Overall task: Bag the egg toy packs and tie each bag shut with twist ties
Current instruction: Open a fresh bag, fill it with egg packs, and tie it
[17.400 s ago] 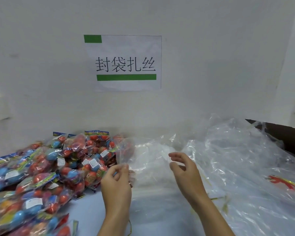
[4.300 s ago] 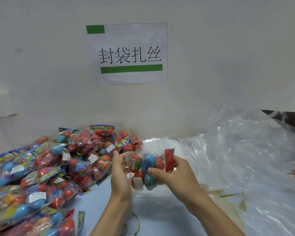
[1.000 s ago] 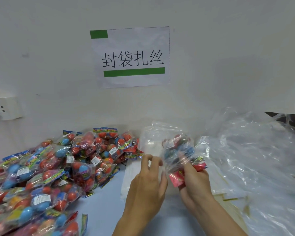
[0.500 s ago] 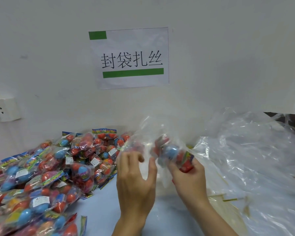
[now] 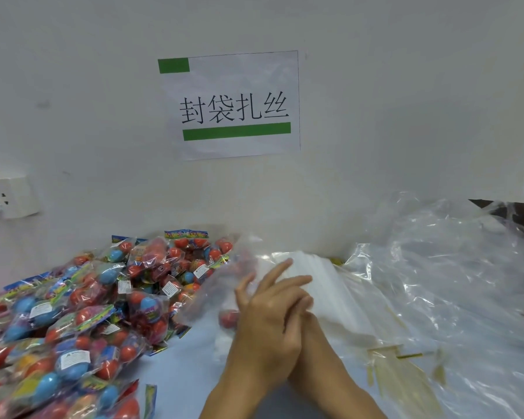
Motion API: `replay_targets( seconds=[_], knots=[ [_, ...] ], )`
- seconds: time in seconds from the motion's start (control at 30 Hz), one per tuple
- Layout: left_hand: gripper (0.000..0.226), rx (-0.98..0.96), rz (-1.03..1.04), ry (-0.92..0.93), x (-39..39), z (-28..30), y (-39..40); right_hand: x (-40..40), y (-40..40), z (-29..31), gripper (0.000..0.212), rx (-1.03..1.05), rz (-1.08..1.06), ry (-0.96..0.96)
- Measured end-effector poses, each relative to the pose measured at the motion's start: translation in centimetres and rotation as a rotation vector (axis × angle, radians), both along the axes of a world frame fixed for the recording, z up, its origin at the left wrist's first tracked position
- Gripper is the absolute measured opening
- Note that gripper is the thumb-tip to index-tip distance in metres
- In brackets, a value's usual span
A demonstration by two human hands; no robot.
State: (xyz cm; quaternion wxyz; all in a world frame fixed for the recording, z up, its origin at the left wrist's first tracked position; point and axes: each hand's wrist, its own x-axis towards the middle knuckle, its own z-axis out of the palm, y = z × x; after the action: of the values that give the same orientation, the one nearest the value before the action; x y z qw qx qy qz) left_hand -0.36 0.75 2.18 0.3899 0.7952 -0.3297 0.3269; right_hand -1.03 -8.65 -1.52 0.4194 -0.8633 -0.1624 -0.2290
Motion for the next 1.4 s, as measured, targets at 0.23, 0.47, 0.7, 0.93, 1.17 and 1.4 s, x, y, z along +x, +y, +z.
replay_targets(
  seconds=[0.23, 0.47, 0.7, 0.93, 1.17, 1.4],
  knots=[
    [0.033, -0.252, 0.071, -0.017, -1.0, 0.4, -0.3, 0.5, -0.6, 0.8, 0.021, 0.469, -0.112, -0.035],
    [0.028, -0.682, 0.189, 0.829, 0.9, 0.0, 0.5, 1.5, -0.8, 1.2, 0.017, 0.830, -0.120, -0.088],
    [0.024, -0.275, 0.015, 0.785, 0.6, -1.7, -0.3, 1.4, -2.3, 1.4, 0.010, 0.976, -0.259, 0.063],
    [0.027, -0.210, 0.087, 0.427, 0.3, -1.4, -0.2, 1.6, -3.4, 1.9, 0.031, 1.125, -0.331, -0.058],
    [0.020, -0.401, 0.049, 0.644, 0.8, -1.4, 0.2, 1.2, -3.1, 1.7, 0.018, 0.982, -0.296, 0.148],
    [0.031, -0.259, -0.040, 0.341, 0.5, -1.3, 0.1, 1.4, -2.4, 1.9, 0.017, 0.657, -0.315, 0.115]
  ],
)
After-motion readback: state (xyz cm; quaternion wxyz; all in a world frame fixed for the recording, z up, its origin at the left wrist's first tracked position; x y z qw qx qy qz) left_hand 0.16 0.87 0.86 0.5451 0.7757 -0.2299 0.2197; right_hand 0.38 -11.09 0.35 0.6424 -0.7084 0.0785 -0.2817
